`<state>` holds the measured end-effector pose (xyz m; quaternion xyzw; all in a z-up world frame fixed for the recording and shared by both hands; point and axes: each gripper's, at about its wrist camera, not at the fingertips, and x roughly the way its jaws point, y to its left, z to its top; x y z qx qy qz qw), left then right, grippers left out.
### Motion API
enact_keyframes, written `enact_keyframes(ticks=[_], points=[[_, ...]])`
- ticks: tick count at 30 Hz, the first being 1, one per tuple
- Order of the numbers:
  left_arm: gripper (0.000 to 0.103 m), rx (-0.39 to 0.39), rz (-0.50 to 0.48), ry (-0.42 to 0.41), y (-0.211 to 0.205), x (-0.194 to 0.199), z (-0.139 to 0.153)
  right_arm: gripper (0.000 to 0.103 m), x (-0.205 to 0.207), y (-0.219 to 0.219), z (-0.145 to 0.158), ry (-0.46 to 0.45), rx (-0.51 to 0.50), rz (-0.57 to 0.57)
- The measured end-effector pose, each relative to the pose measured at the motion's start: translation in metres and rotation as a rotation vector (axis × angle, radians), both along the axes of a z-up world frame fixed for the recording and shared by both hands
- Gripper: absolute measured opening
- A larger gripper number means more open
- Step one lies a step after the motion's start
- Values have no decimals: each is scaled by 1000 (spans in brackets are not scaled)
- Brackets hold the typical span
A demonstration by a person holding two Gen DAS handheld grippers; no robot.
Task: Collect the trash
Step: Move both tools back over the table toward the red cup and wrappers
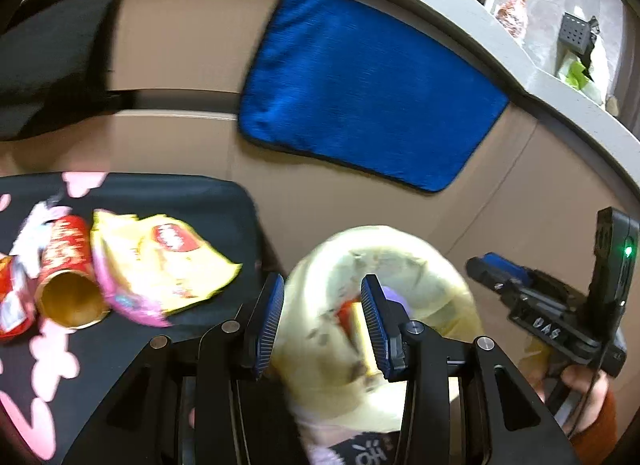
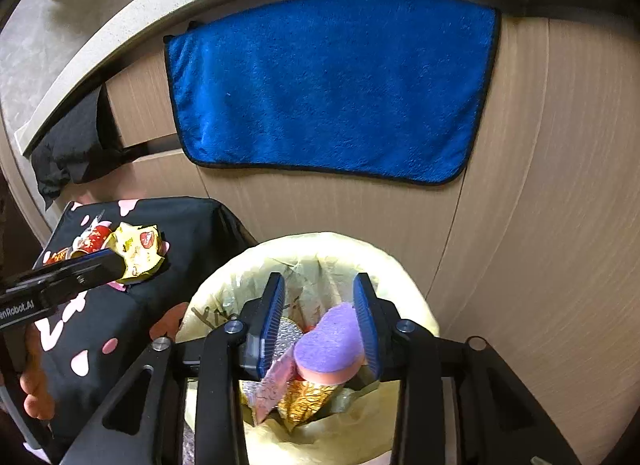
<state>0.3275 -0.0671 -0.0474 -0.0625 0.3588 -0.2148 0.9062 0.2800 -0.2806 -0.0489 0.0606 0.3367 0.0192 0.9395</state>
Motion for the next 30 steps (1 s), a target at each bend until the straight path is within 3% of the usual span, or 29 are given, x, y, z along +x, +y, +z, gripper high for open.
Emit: enact_keyframes(ticks=[6, 12, 19, 22, 27, 30], points=[[41, 25, 87, -11, 46, -12, -7, 47, -4, 13, 3, -13, 7, 8], [41, 29, 217, -17, 116, -24, -14, 47, -8, 41, 12, -43, 35, 55], [41, -36, 413, 13, 216, -30, -23, 48, -1, 94, 14, -49, 65, 166], [42, -62, 436, 11, 244, -32, -22, 48, 6, 125, 10, -37, 63, 230], [42, -23, 432, -19, 269, -32, -23, 48, 14, 168, 2, -11, 57, 307], [42, -52, 457, -8, 289, -20, -27, 48, 17, 185, -4, 6, 54, 341]])
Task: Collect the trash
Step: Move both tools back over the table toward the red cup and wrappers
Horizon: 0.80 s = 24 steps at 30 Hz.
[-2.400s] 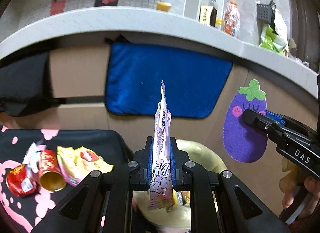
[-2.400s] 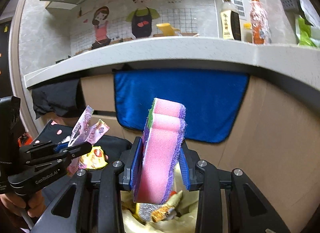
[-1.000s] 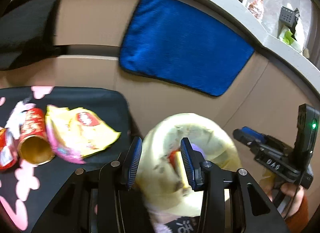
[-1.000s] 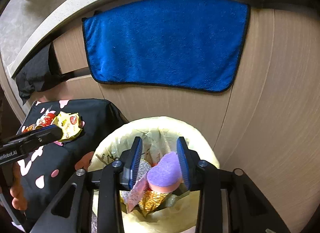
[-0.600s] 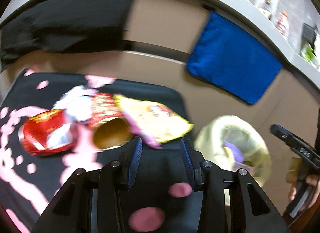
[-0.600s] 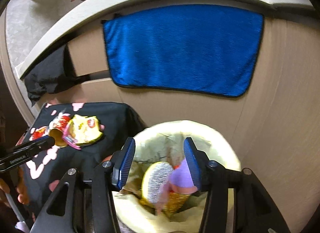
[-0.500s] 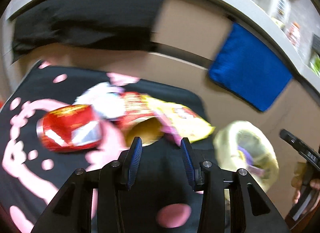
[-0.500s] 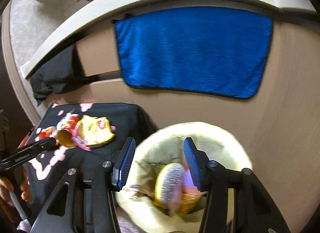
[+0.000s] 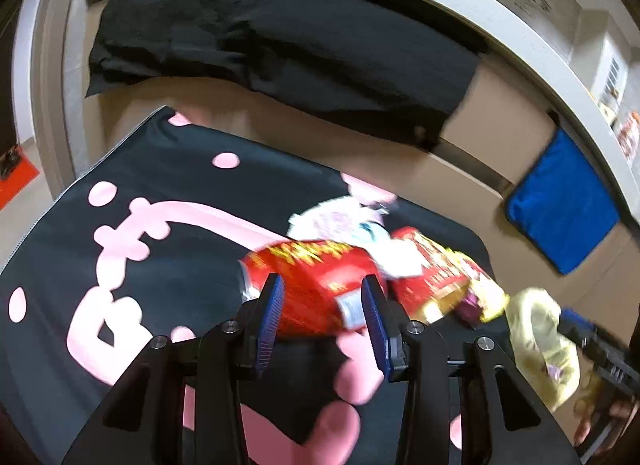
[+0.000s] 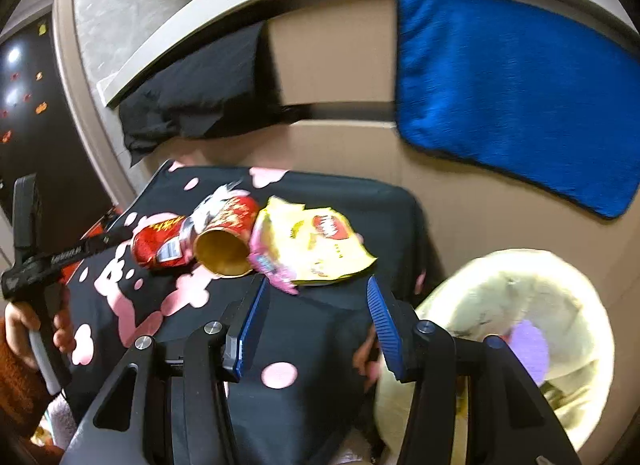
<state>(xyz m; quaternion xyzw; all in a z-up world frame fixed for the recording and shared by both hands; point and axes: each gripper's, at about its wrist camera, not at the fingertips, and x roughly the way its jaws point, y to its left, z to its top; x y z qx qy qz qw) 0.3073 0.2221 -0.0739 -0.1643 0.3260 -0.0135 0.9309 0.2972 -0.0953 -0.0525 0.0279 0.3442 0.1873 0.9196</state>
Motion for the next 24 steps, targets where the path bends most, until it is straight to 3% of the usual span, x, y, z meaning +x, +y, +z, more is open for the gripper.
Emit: enact_keyframes(ticks=[3, 6, 10, 12, 15, 20, 24], points=[[42, -12, -11, 8, 19, 25, -2, 48, 2, 13, -5, 11, -22, 33], [42, 4, -83, 42, 28, 60, -7, 48, 5, 23, -9, 30, -42, 51], [42, -35, -139, 142, 39, 101, -27, 48, 6, 30, -11, 43, -49, 51], [42, -96, -165, 204, 46, 112, -41, 48, 5, 31, -10, 41, -56, 49], [42, -160, -218, 260, 48, 105, -55, 49, 2, 31, -9, 38, -76, 45], [42, -111, -311, 294, 31, 62, -62, 49, 0, 30, -15, 52, -86, 52], [42, -110, -314, 283, 29, 21, -59, 49, -3, 39, -24, 75, -79, 91]])
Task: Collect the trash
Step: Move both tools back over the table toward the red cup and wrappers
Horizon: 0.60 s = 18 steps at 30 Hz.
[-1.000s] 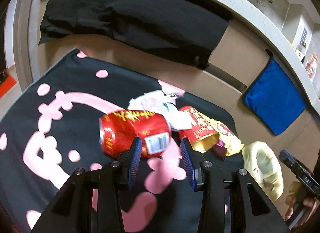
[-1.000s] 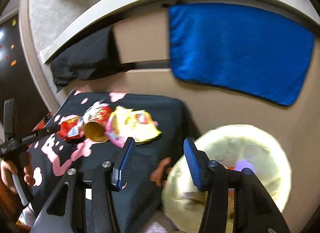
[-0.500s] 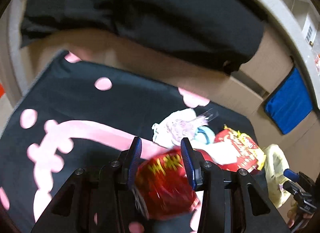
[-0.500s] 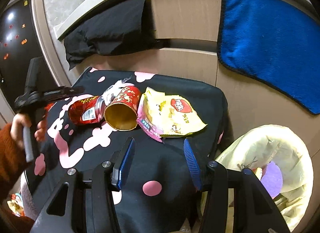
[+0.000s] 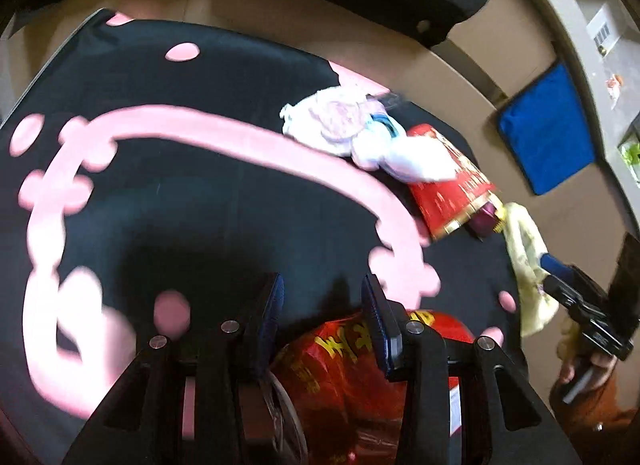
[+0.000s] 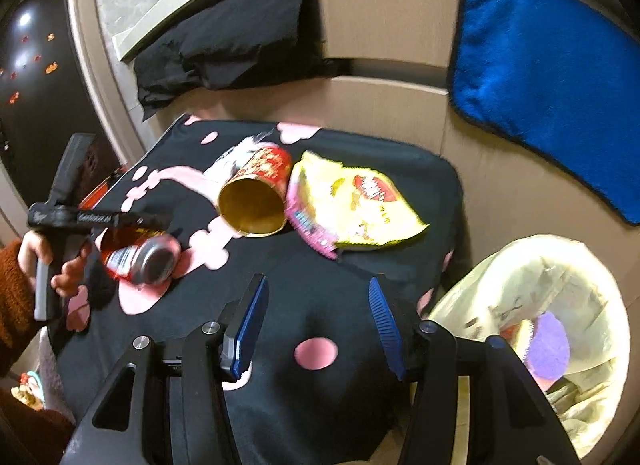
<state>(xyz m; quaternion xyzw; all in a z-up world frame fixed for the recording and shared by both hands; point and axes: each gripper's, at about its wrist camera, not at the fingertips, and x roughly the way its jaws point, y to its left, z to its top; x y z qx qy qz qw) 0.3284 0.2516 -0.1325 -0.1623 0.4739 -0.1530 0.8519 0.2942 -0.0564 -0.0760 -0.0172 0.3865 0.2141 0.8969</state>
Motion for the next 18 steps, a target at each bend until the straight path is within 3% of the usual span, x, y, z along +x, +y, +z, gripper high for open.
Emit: enact_keyframes(ticks=[7, 12, 14, 18], points=[[42, -10, 164, -112, 22, -45, 36, 50, -5, 23, -18, 64, 54, 73], [45, -24, 173, -171, 11, -46, 63, 50, -8, 33, -31, 92, 63, 84], [45, 11, 136, -208, -8, -46, 72, 50, -8, 34, -37, 112, 73, 82], [45, 150, 87, -285, -49, -45, 81, 51, -10, 32, -51, 171, 87, 89]])
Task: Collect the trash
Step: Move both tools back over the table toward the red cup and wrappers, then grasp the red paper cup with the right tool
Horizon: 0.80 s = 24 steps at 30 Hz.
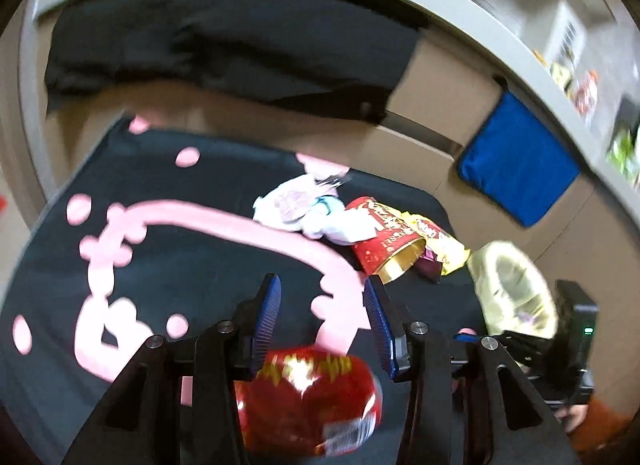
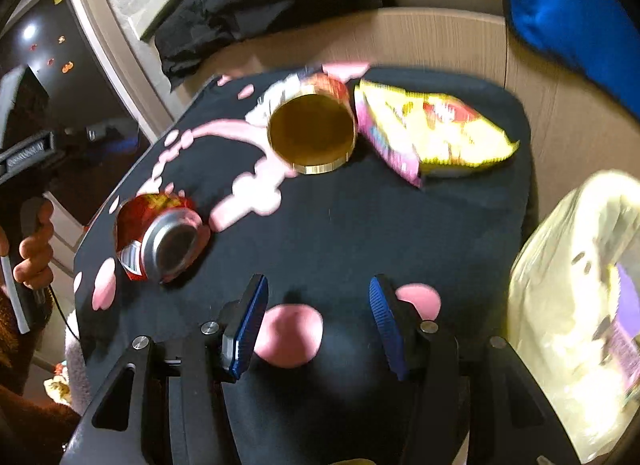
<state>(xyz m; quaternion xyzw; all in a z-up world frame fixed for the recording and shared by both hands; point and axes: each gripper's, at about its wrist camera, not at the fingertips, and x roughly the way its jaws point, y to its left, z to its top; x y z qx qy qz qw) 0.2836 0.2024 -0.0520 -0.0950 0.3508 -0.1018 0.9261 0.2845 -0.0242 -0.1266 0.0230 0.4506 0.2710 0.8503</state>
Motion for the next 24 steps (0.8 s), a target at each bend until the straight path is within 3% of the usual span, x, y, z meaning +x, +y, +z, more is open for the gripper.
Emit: enact_keyframes(ticks=[2, 6, 10, 12, 15, 17, 19, 21, 24], points=[[45, 35, -10, -13, -13, 2, 1, 53, -6, 0, 1, -17, -7, 19], [45, 34, 6, -12, -20, 4, 2, 60, -8, 3, 2, -15, -22, 52], [45, 34, 32, 4, -13, 1, 1, 78, -5, 4, 2, 6, 13, 104], [45, 32, 56, 19, -5, -2, -1, 75, -5, 10, 2, 3, -31, 141], [45, 21, 89, 28, 8, -7, -4, 34, -3, 18, 9, -44, -78, 149], [45, 10, 112, 37, 19, -11, -6, 35, -1, 26, 26, -147, -118, 146], [45, 1, 129, 48, 28, -13, -9, 44, 8, 35, 53, -271, -126, 117], [45, -14, 145, 57, 37, -15, -11, 53, 24, 40, 70, -320, -94, 100], [45, -36, 167, 64, 54, -22, -14, 54, 68, 54, 81, -316, -71, 64]])
